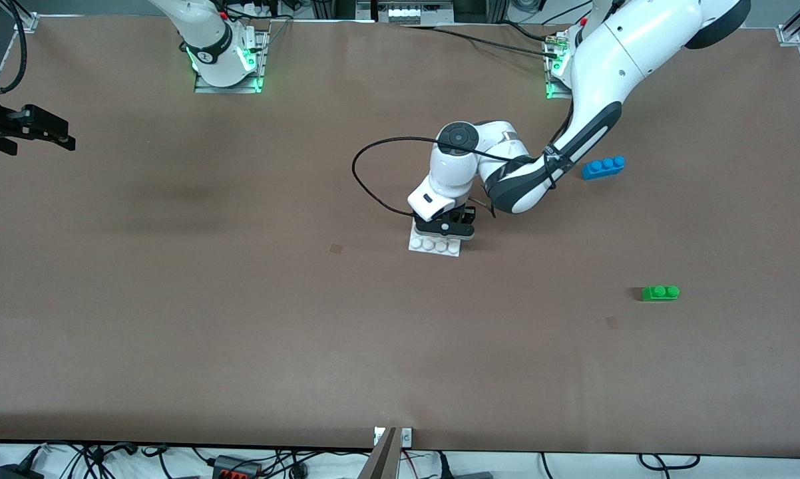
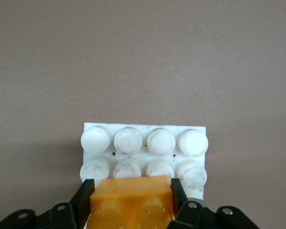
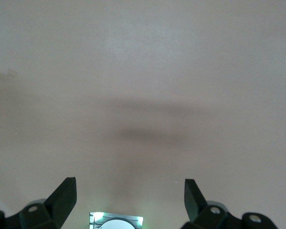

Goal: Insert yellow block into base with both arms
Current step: 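Press the yellow brick down onto the base plate studs with the left gripper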

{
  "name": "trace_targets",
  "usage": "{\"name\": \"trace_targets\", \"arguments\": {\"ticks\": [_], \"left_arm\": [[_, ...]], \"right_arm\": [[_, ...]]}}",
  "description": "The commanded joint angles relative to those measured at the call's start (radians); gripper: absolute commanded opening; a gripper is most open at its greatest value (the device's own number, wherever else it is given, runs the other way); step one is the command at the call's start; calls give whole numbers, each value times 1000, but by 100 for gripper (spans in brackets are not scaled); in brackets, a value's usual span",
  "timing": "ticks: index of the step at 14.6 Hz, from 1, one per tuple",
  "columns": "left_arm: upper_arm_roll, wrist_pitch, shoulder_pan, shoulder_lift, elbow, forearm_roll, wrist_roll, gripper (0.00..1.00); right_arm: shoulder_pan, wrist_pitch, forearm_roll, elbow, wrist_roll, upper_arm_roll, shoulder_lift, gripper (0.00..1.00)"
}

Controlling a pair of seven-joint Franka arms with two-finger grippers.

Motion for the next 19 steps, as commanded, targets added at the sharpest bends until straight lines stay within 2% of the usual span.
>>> {"name": "trace_targets", "arguments": {"ticks": [1,12,13,14,15,16,19], "left_arm": [[-21,23,34,-12,-70,37,-43,38],[-38,23,39,-17,-90,37,-48,39],[-38,23,39,-17,-87,37,-48,43],[-40,21,39,-15,-80,34,-49,66],[-38,20,41,-15,-74,34,-51,94],[-41,15,50,-18,-62,34,-43,100],[-103,-67,88,-50,-22,25,-37,100]], "right_arm": [[-7,-13,13,11,1,2,0,100],[-2,-12,11,11,3,2,0,100],[-7,-13,11,11,3,2,0,100],[-8,-13,11,11,3,1,0,100],[-8,-13,11,11,3,2,0,100],[-5,-13,11,11,4,2,0,100],[-2,-13,11,11,4,2,0,100]]}}
